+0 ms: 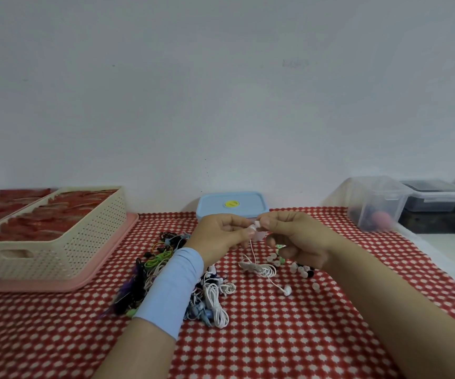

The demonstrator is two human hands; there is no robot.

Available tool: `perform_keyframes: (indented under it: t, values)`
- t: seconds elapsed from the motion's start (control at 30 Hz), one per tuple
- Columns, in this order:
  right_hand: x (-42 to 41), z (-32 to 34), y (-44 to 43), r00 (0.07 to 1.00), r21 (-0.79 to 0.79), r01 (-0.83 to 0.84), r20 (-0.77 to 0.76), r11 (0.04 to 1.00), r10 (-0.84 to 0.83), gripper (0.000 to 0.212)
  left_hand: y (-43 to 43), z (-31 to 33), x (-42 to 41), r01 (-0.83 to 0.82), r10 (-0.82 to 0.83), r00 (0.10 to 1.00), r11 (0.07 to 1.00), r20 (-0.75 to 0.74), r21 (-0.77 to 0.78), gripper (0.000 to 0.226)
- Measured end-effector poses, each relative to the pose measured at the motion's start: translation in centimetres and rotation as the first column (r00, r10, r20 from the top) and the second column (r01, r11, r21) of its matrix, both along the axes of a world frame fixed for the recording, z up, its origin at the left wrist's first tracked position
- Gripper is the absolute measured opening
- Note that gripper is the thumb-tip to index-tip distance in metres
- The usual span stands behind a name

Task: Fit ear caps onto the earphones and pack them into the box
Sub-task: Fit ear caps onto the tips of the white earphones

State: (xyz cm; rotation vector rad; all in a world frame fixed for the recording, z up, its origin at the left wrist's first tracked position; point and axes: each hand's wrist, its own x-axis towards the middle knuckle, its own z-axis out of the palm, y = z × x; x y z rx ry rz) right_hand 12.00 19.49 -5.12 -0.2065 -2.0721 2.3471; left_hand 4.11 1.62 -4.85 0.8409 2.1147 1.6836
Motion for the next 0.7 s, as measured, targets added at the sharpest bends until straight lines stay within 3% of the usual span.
perform_keyframes:
  t: [0.47,0.7]
  values:
    - [0.36,0.34,-0.21,0.998,0.14,0.052,-0.053,0.989,-0.045,0.031,-0.06,-0.18,0.06,0.008,-0.008,1.0,1.0,-0.002,0.022,0.012]
    - [0.36,0.13,-0.04,0.997,0.087,0.036,-0.078,0.996,-0.029,0.017,0.11,-0.06,0.62,0.021,-0.024,0.999,0.997,0.042,0.076,0.011]
